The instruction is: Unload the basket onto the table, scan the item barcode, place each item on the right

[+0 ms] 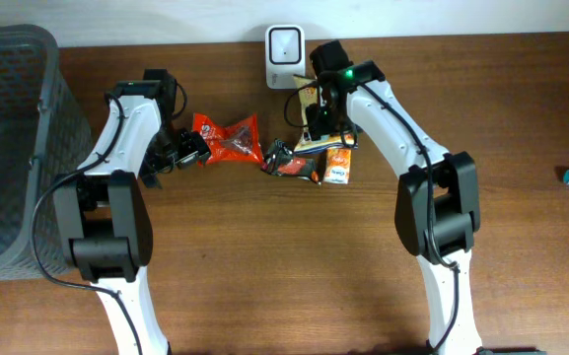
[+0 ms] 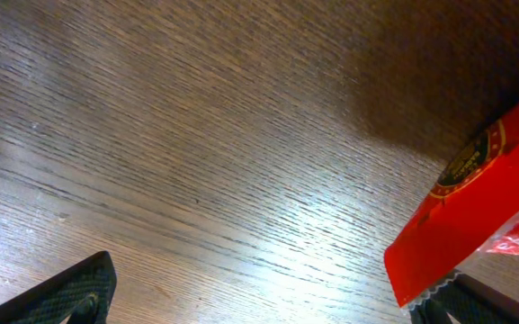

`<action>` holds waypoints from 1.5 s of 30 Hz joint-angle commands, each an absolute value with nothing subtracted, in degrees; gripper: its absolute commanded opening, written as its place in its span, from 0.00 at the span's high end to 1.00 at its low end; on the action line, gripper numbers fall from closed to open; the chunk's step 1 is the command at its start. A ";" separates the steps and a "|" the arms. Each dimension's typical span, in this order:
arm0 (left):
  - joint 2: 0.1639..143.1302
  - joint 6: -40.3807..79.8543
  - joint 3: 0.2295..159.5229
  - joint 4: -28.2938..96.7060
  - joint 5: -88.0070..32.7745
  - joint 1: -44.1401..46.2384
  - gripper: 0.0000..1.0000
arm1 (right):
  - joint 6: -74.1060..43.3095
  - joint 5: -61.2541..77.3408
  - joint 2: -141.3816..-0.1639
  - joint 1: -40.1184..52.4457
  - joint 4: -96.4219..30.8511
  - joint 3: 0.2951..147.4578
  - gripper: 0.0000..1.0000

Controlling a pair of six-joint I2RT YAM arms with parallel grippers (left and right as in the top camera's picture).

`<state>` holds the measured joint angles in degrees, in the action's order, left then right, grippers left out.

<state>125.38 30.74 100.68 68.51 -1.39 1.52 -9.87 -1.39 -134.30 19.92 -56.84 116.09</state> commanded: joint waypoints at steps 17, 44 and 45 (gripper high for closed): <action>125.69 31.27 100.31 68.58 -0.62 1.32 0.01 | -2.72 -1.93 -133.47 20.67 -58.39 131.76 0.96; 125.69 31.27 100.31 68.58 -0.62 1.32 0.01 | -2.37 -0.25 -132.35 20.67 -44.97 135.66 0.96; 125.69 31.27 100.31 68.58 -0.62 1.32 0.01 | -2.39 -0.25 -132.35 20.67 -44.86 135.68 0.96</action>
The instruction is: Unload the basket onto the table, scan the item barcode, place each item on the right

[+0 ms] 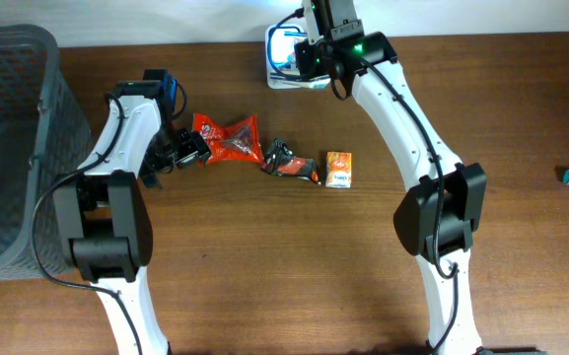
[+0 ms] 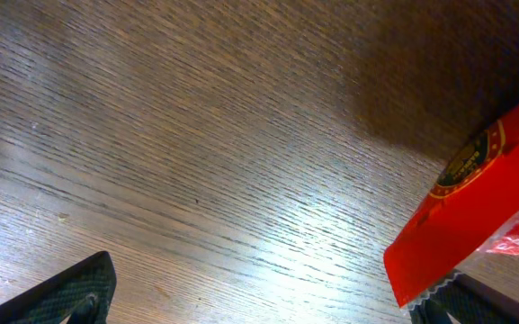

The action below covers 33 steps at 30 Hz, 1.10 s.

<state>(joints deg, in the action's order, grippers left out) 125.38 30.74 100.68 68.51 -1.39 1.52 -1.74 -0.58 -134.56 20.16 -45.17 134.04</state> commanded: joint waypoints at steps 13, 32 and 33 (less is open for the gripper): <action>125.69 31.27 100.31 68.55 -0.62 1.32 0.01 | -5.50 -5.02 -129.64 20.51 -50.78 136.20 0.68; 125.69 31.27 100.31 68.58 -0.62 1.32 0.01 | -34.89 -0.01 -140.11 20.62 -55.31 123.35 0.44; 125.69 31.27 100.31 68.58 -0.62 1.32 0.01 | -35.05 0.01 -140.14 20.62 -54.96 123.02 0.50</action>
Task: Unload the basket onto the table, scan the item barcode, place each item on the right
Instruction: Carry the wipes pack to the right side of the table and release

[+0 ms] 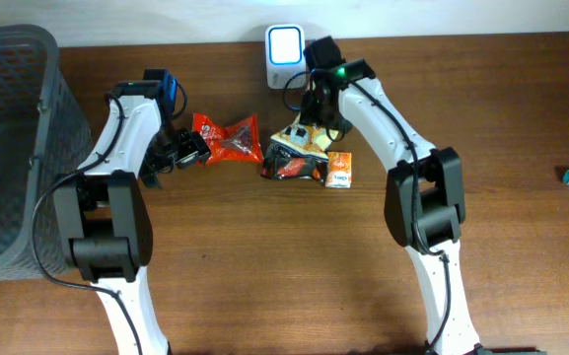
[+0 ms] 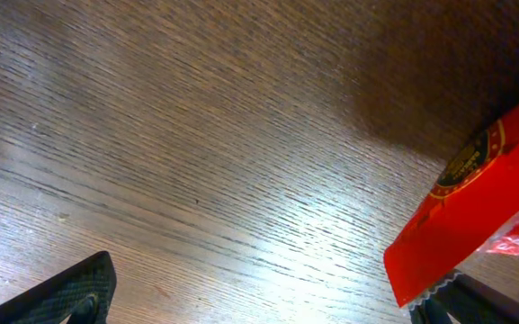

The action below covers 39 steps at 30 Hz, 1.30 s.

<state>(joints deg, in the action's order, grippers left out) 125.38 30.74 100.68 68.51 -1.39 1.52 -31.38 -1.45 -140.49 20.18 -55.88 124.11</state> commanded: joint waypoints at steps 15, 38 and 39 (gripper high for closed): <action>125.69 31.27 100.31 68.58 -0.62 1.32 0.01 | -30.26 -0.86 -137.67 20.51 -53.52 139.65 0.96; 125.69 31.27 100.31 68.58 -0.62 1.32 0.01 | -29.19 -3.49 -136.73 18.81 -42.72 142.15 0.96; 125.69 31.27 100.31 68.58 -0.62 1.32 0.01 | -29.19 -4.82 -135.41 17.67 -43.99 142.21 0.96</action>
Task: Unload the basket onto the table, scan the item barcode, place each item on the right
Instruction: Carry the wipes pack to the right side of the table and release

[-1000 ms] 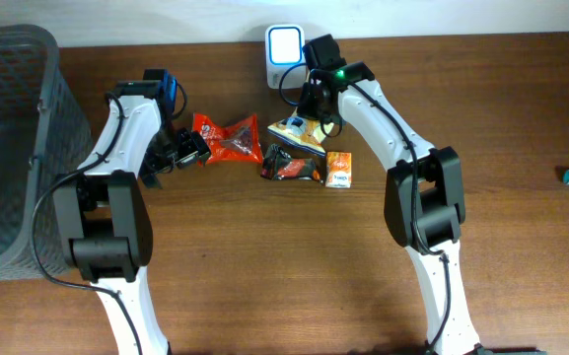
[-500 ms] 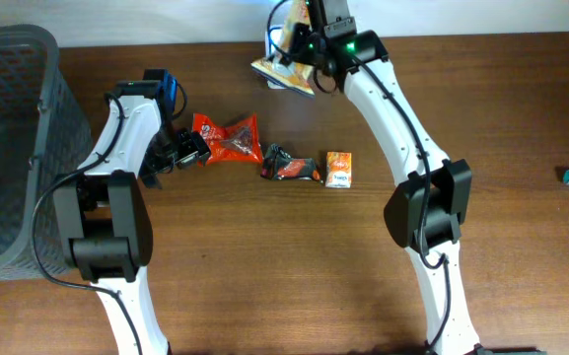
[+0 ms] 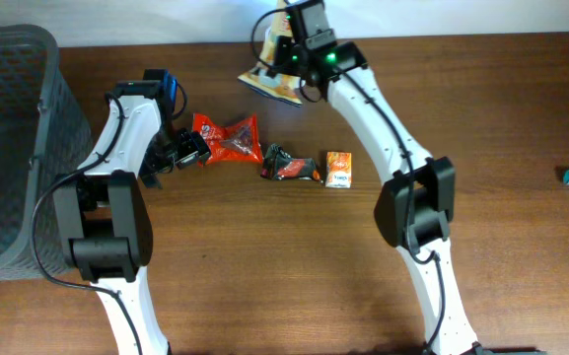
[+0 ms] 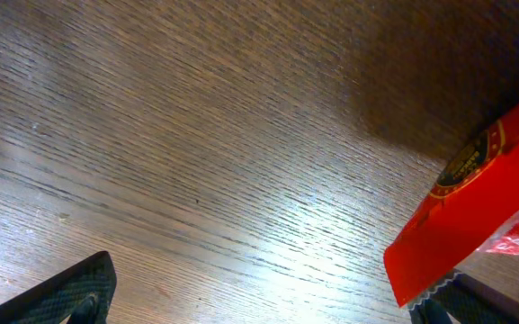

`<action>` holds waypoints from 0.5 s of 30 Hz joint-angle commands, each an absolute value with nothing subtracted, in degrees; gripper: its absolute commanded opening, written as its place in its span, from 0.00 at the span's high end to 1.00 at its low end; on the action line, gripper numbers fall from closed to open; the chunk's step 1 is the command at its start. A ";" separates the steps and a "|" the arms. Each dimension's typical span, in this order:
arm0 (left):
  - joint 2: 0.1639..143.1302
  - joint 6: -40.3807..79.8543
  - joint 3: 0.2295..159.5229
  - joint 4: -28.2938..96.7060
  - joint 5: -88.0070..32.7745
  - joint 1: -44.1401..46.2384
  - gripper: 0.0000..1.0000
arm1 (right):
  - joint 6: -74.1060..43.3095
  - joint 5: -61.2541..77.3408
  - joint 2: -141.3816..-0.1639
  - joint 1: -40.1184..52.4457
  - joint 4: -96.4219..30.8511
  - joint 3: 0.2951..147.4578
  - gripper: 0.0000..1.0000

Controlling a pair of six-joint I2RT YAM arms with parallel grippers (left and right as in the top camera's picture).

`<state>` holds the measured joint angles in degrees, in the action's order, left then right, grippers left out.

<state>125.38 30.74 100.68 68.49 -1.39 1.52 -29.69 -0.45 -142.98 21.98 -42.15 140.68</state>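
Observation:
A yellow-orange snack packet (image 3: 270, 85) hangs at the back of the table, with my right gripper (image 3: 292, 51) shut on its top. Packet and gripper cover the spot where the scanner stands, so the scanner is hidden. My left gripper (image 3: 187, 150) rests low on the table at the left end of a red packet (image 3: 231, 138). In the left wrist view its fingers (image 4: 72, 292) stand wide open, with bare wood between them and the red packet's corner (image 4: 475, 207) by the right finger.
A dark crumpled packet (image 3: 292, 166) and a small orange box (image 3: 338, 168) lie mid-table. A grey mesh basket (image 3: 8, 148) fills the left side. A blue wrapper lies at the right edge.
My right gripper has gone from low over the dark packet to the back of the table, taking the yellow packet with it and now covering the scanner. The left arm has not moved.
My right gripper first held the yellow packet low by the pile. Then it was up at the scanner, which glowed blue. Then it was back down over the dark packet, and now it is at the scanner again. The left gripper stayed open throughout.

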 commanded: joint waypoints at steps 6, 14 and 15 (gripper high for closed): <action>125.69 31.27 100.31 68.58 -0.62 1.32 0.01 | -27.97 -11.75 -128.44 4.56 -56.55 142.21 0.96; 125.69 31.24 100.31 68.55 -0.62 1.32 0.01 | -23.97 -14.68 -129.29 -16.71 -66.41 138.37 0.96; 125.69 31.27 100.31 68.58 -0.62 1.32 0.01 | -23.97 -14.66 -129.67 -19.81 -66.00 137.53 0.96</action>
<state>125.38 30.74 100.66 68.51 -1.39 1.52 -25.06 -12.80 -129.36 -14.66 -66.35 139.41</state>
